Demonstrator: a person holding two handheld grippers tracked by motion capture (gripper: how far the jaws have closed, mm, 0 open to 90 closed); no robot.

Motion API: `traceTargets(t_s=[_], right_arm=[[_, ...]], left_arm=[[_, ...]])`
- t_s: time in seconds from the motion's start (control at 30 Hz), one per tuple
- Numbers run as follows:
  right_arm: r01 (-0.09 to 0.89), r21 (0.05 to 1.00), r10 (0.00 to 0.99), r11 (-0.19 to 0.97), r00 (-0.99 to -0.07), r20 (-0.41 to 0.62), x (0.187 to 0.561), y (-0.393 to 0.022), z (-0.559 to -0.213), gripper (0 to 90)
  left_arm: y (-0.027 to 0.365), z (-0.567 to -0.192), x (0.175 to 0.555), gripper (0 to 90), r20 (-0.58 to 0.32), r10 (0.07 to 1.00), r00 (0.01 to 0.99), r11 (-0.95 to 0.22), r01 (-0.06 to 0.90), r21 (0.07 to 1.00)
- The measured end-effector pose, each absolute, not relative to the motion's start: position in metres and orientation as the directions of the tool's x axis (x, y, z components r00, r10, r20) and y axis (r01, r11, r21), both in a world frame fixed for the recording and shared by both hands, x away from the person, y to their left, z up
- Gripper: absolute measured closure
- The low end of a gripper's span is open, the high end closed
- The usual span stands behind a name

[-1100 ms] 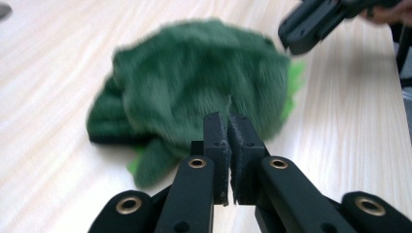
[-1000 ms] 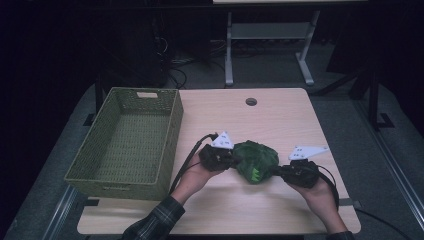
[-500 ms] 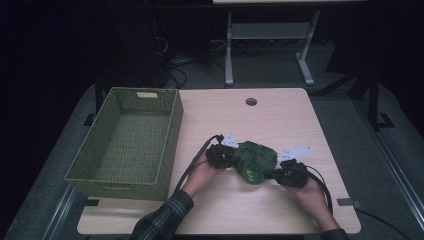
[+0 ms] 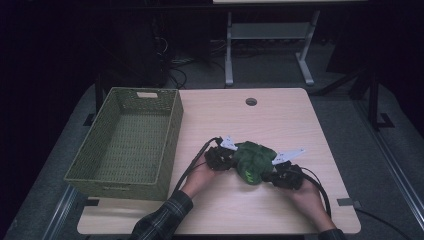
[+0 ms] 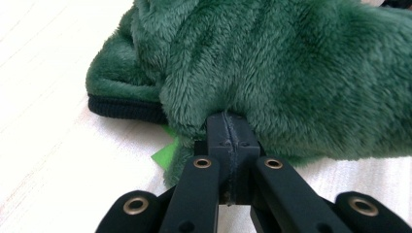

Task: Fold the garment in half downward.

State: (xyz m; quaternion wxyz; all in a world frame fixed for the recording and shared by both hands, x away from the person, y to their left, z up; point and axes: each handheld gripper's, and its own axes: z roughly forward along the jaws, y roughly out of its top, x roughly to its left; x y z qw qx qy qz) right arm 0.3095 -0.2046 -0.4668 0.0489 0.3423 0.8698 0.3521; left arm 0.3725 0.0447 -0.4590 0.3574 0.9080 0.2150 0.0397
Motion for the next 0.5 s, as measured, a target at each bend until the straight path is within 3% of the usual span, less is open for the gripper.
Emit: traceTargets(t_s=[0.5], right_arm=[[0.526,0.740,0.669,0.420,-0.730,0.139,0.306,-0.239,-0.429,89.9]], left_arm=[[0.060,-0.428,0.347,86.8,-0.134,0.382,0.914,-0.596,0.354,0.720]])
